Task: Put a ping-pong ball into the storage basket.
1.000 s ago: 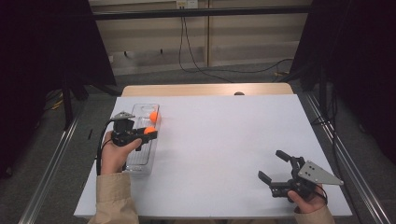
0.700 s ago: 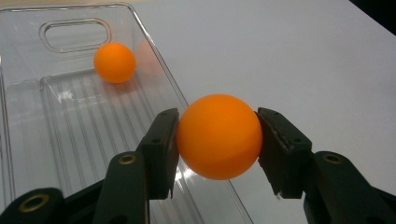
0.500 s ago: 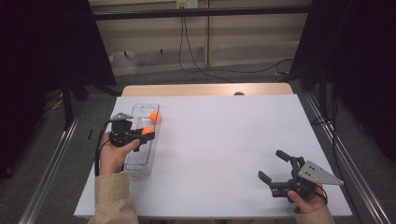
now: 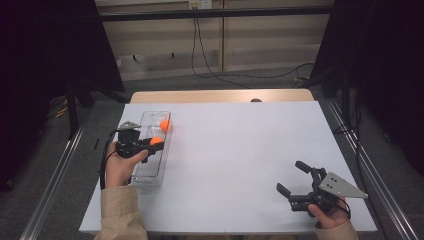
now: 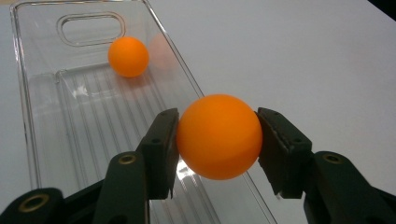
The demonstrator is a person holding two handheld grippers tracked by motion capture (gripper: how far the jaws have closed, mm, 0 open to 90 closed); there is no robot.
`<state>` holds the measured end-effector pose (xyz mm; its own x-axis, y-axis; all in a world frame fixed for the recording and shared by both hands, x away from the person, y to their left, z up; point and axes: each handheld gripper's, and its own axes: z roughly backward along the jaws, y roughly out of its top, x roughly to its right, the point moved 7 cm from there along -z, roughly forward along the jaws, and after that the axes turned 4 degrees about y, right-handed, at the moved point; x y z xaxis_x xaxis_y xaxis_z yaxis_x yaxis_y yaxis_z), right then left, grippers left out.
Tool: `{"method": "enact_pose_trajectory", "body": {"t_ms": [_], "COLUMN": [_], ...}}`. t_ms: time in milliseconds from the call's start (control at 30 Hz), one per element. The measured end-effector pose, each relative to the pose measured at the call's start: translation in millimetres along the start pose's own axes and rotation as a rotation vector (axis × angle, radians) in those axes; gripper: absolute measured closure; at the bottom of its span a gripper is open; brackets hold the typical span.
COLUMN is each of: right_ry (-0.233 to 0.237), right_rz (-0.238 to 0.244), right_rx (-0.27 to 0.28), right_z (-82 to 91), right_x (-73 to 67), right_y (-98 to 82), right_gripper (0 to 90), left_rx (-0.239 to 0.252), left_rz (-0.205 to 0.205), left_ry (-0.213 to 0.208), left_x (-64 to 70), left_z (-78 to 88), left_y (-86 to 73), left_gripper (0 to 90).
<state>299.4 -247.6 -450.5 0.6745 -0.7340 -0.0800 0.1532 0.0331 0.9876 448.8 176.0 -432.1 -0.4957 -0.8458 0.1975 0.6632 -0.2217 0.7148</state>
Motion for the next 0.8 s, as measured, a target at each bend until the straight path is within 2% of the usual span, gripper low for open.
{"method": "enact_pose_trajectory", "body": {"t_ms": [800], "right_ry": [0.002], "right_rz": [0.001], "right_rx": [0.001], "right_z": [-0.1], "right_x": [-0.1], "right_y": [0.1], "right_gripper": [2.6], "left_rx": [-0.012], "left_rz": [-0.001], "left_ry": [0.040], "left_x": [-8.0], "left_z": [2.2], "left_y": [-5.1], "left_gripper": [50.4]}}
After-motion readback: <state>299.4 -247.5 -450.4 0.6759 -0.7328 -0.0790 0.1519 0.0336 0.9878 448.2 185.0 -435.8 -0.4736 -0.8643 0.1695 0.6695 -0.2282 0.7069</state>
